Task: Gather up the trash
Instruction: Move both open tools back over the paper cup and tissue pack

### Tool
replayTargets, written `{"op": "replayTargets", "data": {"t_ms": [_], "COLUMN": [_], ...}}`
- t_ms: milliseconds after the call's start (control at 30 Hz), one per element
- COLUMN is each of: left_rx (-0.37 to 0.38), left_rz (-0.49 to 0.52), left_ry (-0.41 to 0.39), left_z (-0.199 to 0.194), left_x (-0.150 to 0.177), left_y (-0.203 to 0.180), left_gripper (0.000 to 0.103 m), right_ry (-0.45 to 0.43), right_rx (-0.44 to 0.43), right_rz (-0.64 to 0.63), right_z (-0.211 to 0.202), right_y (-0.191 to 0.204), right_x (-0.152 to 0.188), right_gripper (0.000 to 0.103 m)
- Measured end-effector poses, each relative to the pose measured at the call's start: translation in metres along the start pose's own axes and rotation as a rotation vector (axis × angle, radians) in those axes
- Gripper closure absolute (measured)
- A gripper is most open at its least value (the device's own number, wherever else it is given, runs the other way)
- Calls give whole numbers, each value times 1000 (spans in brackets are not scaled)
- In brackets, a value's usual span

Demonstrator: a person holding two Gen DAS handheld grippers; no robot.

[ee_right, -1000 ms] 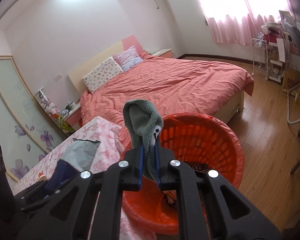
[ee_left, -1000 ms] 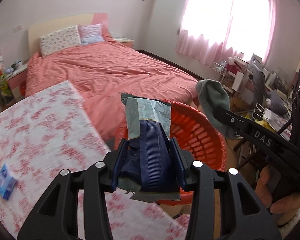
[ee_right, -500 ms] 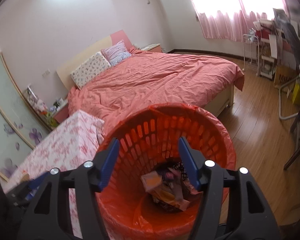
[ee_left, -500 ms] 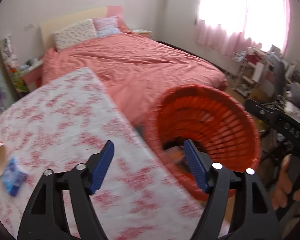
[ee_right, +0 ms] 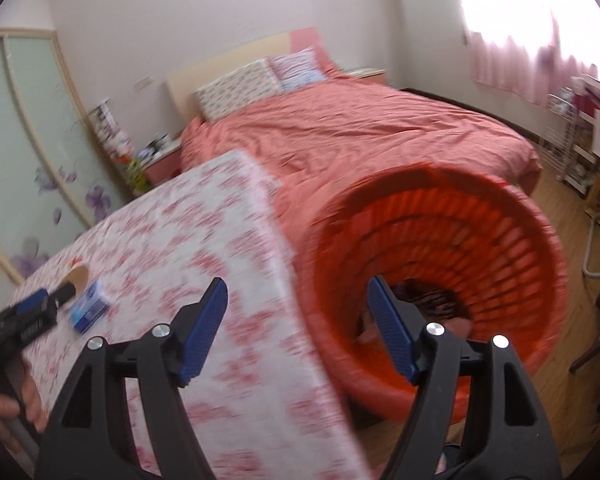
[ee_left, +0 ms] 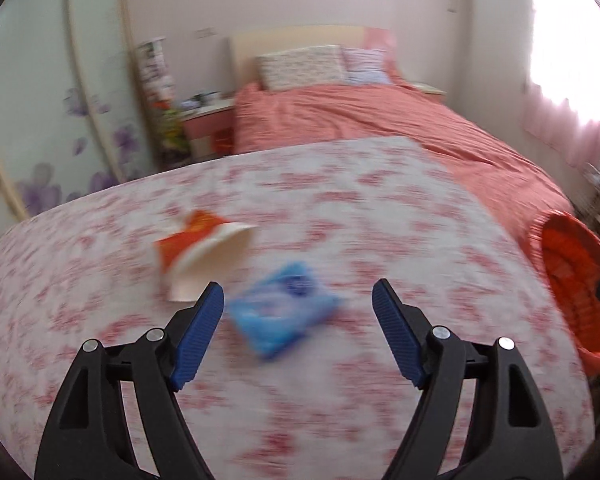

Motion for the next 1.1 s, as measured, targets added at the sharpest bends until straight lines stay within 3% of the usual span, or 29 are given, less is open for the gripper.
{"op": "replayTargets", "data": {"t_ms": [100, 200, 333, 433, 567, 600, 833, 967, 1100], "left_rx": [-88, -128, -162, -182, -201, -206, -232, -227, -201], "left_rz": [-57, -92, -63, -55, -95, -109, -145, -162, -193], "left_ry": [15, 35, 63, 82, 127, 137, 147, 152, 160], "left_z": [14, 30, 50, 66, 79, 81, 78, 75, 72], "left_x": [4, 7, 7, 4, 5, 6, 16, 21, 27], "left_y": [42, 67, 69, 73, 92, 99, 149, 162, 167], "left_gripper": [27, 27, 28, 36, 64, 66, 67, 72, 72], "right_ry": [32, 57, 88, 109, 138, 148, 204, 236, 234], "right_rx": [-33, -61, -96, -117, -144, -152, -230, -268, -249], "right_rz": [-44, -80, -111, -137, -177, -191, -227, -207, -202], "right_z": [9, 15, 23, 30, 38, 40, 56, 69, 83], "right_y": [33, 61, 92, 113, 141, 150, 205, 238, 262], "right_x": [12, 22, 31, 37, 47, 50, 69, 77, 81], "right_gripper": [32, 32, 32, 32, 32, 32, 32, 29, 27]}}
Point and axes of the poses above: each gripper's, at about its wrist camera, not at the fingertips, and z roughly the way its jaws point, y to its left, x to its underside, the point moved 7 cm from there along z, roughly the way its jaws point, and after that the axes turned 2 degrees about z, right-handed, at the moved point
